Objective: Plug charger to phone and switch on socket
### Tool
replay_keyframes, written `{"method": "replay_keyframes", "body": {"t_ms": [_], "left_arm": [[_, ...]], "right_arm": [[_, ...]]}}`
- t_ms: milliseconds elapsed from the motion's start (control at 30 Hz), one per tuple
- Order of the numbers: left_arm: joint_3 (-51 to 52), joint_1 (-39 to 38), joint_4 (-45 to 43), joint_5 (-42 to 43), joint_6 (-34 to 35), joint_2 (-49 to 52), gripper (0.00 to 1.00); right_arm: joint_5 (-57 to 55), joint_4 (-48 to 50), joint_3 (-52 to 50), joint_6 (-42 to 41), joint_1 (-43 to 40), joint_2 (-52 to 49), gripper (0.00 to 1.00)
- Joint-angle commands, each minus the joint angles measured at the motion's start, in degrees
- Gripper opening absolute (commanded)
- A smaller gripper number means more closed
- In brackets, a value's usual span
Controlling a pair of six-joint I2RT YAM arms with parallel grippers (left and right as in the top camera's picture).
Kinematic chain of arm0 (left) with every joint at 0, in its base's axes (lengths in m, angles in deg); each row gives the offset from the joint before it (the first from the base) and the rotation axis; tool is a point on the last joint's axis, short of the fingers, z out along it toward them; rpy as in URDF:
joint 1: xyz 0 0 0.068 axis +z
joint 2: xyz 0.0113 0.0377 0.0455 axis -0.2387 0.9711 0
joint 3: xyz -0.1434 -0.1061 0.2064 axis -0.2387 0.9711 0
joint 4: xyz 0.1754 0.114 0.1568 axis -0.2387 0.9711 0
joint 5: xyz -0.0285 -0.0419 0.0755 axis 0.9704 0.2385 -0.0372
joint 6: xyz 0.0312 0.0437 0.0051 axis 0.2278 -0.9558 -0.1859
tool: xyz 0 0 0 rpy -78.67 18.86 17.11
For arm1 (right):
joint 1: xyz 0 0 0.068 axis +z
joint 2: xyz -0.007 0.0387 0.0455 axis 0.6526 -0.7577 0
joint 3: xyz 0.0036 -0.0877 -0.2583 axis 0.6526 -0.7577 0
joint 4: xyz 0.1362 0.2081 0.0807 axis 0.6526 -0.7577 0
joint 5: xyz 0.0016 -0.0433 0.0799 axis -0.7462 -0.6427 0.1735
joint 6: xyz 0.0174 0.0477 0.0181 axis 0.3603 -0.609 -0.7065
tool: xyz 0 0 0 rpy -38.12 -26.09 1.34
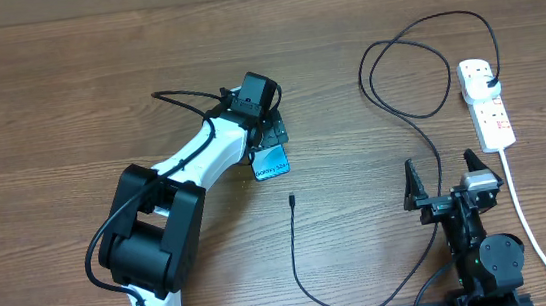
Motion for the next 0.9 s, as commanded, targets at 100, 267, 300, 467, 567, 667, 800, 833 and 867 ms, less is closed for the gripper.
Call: {"method": "replay_keyframes", "body": {"t_ms": [100,267,300,467,567,667,800,833,867], "left_arm": [[2.25,-0.11,0.55,1.03,1.25,1.29,1.00],[2.25,-0.11,0.59,1.05,1.25,1.29,1.00],[2.25,-0.11,0.70,1.05,1.25,1.31,1.00],[2.25,-0.11,0.98,1.22,1.25,1.29,1.00],[2.25,-0.11,1.57,1.22,1.25,1.29,1.00],[2.25,-0.11,2.08,1.20,1.22,1.29,1.00],[2.25,-0.11,1.97,1.22,1.27,1.29,1.00],[2.25,-0.11,1.88,1.25,1.27,1.29,1.00],[2.25,-0.11,1.86,1.29,1.27,1.29,1.00]], "right_arm": [[-0.07,0.17,-0.61,0.09,-0.37,0.46,1.00],[-0.07,0.17,-0.61,0.09,-0.37,0.46,1.00],[-0.04,0.17,-0.61,0.07,-0.37,0.46,1.00],[-0.07,0.17,-0.61,0.09,-0.37,0.46,1.00],[-0.04,0.17,-0.61,0.09,-0.37,0.46,1.00],[-0.07,0.17,-0.61,0.09,-0.37,0.46,1.00],[-0.07,0.17,-0.61,0.09,-0.37,0.46,1.00],[-0.07,0.17,-0.61,0.09,-0.37,0.46,1.00],[-0.07,0.17,-0.61,0.09,-0.37,0.46,1.00]]}}
